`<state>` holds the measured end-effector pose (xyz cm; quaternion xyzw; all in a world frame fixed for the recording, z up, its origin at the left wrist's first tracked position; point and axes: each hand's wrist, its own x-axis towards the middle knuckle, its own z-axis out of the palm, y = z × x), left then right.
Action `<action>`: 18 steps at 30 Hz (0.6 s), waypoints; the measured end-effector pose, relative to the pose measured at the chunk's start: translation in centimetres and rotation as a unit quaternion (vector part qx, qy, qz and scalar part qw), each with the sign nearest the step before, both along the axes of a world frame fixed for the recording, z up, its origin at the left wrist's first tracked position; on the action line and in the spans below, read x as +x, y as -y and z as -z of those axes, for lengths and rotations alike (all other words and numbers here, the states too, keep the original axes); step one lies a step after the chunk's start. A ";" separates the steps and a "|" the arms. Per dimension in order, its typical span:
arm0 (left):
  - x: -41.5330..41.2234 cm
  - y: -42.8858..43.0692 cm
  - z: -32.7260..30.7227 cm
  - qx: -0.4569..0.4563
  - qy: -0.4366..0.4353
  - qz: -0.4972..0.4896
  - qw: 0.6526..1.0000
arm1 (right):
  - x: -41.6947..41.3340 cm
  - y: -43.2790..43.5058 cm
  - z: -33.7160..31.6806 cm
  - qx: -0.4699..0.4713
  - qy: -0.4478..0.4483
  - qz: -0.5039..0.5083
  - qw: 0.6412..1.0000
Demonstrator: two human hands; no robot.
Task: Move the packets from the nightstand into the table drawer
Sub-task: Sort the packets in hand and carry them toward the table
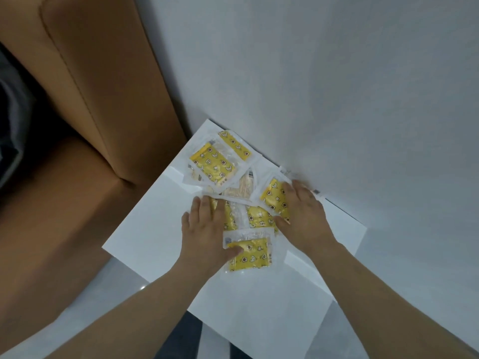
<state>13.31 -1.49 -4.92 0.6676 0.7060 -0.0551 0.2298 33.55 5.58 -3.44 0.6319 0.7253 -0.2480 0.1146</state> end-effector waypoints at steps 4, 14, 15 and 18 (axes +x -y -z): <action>0.1 0.1 0.3 0.019 0.008 -0.012 1.000 | 0.4 2.1 0.1 0.021 0.002 0.021 1.000; 0.4 -0.4 0.1 0.022 0.044 -0.023 0.999 | 0.0 1.2 -0.4 -0.031 -0.046 0.242 0.969; 0.4 -0.5 0.1 0.011 0.049 -0.020 0.999 | -0.2 1.1 -0.2 -0.031 -0.031 0.248 0.968; 0.7 -0.6 -0.2 -0.035 0.090 -0.047 0.994 | -0.6 1.0 0.3 -0.009 -0.021 0.266 0.964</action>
